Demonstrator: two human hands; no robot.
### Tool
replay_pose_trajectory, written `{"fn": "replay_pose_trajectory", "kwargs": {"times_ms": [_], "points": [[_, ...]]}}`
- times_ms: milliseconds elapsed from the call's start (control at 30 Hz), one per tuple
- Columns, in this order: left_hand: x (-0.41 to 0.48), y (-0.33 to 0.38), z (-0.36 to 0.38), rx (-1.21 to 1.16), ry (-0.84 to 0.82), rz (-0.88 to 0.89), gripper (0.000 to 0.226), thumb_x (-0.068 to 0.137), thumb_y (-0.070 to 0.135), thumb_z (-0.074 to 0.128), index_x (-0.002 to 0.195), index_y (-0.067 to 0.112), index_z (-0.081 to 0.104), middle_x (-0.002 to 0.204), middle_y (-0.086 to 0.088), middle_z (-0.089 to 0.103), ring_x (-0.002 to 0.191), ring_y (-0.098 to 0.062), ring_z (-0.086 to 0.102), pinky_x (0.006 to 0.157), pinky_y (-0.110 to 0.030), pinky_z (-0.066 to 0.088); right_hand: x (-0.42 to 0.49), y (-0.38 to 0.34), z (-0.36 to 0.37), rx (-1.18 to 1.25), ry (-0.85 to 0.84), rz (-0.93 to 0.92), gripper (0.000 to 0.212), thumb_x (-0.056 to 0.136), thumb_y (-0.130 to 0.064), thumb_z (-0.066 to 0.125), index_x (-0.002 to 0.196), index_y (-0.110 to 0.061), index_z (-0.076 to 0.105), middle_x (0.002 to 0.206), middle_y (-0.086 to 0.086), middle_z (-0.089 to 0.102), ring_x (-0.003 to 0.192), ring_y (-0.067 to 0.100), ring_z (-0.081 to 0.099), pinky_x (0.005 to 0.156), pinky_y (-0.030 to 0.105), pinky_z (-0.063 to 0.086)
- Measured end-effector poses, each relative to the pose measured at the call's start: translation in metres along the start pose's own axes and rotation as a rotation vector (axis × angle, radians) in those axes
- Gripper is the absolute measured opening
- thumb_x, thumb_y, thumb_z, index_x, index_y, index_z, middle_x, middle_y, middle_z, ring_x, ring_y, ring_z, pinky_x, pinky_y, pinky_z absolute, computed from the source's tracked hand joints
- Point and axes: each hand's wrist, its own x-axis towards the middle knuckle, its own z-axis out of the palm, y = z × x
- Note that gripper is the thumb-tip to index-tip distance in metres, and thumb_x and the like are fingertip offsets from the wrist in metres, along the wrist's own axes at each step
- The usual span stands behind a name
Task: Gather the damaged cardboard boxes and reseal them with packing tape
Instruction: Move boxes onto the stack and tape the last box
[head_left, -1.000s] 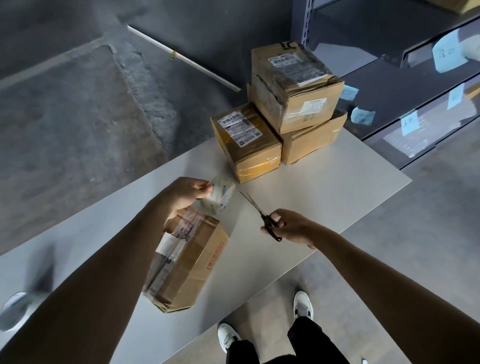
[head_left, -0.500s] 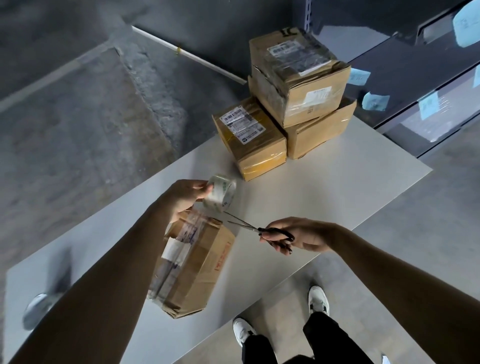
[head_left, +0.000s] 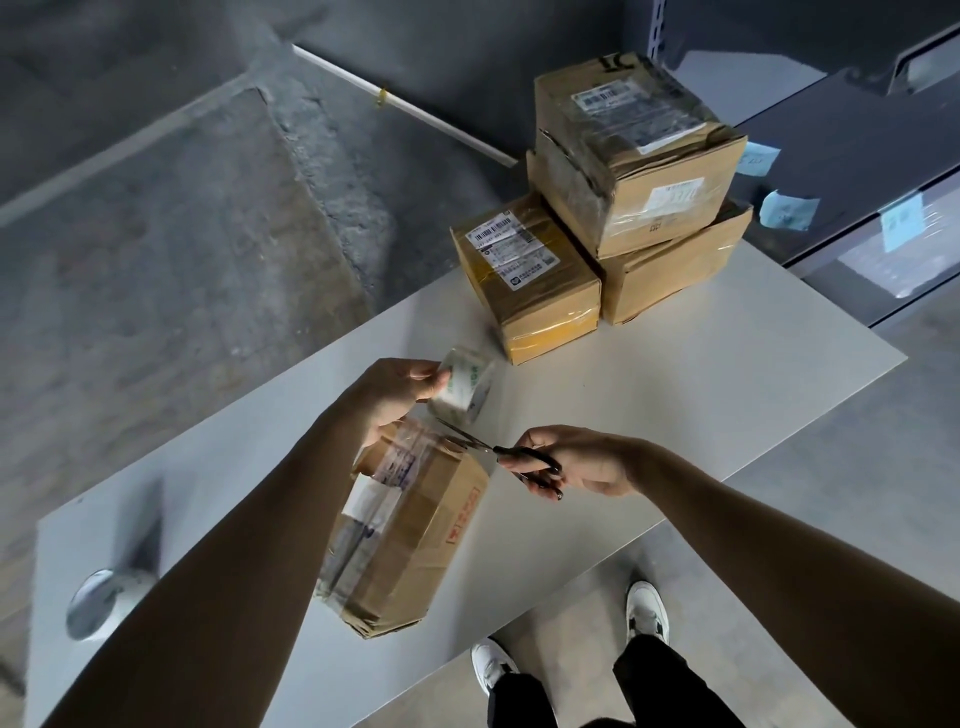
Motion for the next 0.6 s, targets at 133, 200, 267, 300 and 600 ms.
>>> {"fn": "replay_pose_trajectory", "kwargs": {"times_ms": [133,200,267,300,600], "points": [[0.001,0.000,0.000,-0.001,-0.004,0.014,0.051,0.080,0.044,0.073,0.124,0.020,0.068,0.127,-0.004,0.067,0.121,-0.026,0.057,0.106,-0.053,0.042,0.007,-0.005,0.003,0.009,-0.029,-0.016,0.023,0.094,-0.030,0.064,0.102,-0.009,0.057,0.077,0.007,0.057,0.063,0.014,0.049,0.065,0.028,0.042],[0.001,0.001,0.000,0.000,-0.004,0.021,0.047,0.084,0.041,0.072,0.125,0.020,0.068,0.128,-0.004,0.066,0.120,-0.024,0.056,0.105,-0.051,0.043,0.009,-0.006,0.004,0.013,-0.030,-0.017,0.026,0.093,-0.032,0.065,0.105,-0.010,0.057,0.078,0.007,0.057,0.065,0.015,0.049,0.066,0.029,0.042],[0.001,0.001,0.000,0.003,-0.006,0.018,0.045,0.087,0.040,0.071,0.127,0.020,0.066,0.132,-0.005,0.064,0.119,-0.024,0.055,0.101,-0.048,0.044,0.012,-0.006,0.004,0.023,-0.020,-0.015,0.030,0.091,-0.033,0.067,0.106,-0.010,0.058,0.079,0.007,0.059,0.066,0.016,0.049,0.066,0.029,0.043],[0.001,0.001,0.000,0.004,-0.009,0.015,0.045,0.087,0.040,0.070,0.127,0.020,0.066,0.133,-0.005,0.063,0.122,-0.027,0.054,0.101,-0.048,0.044,0.013,-0.007,0.005,0.022,-0.020,-0.015,0.030,0.091,-0.033,0.067,0.106,-0.009,0.058,0.079,0.006,0.059,0.066,0.016,0.050,0.067,0.029,0.043],[-0.001,0.002,0.002,-0.008,-0.026,0.016,0.044,0.090,0.037,0.068,0.130,0.018,0.064,0.135,-0.006,0.062,0.130,-0.029,0.049,0.094,-0.042,0.040,0.018,-0.007,0.007,0.016,-0.010,0.000,0.028,0.092,-0.026,0.069,0.108,-0.006,0.058,0.084,0.008,0.061,0.069,0.015,0.053,0.068,0.028,0.045]]}}
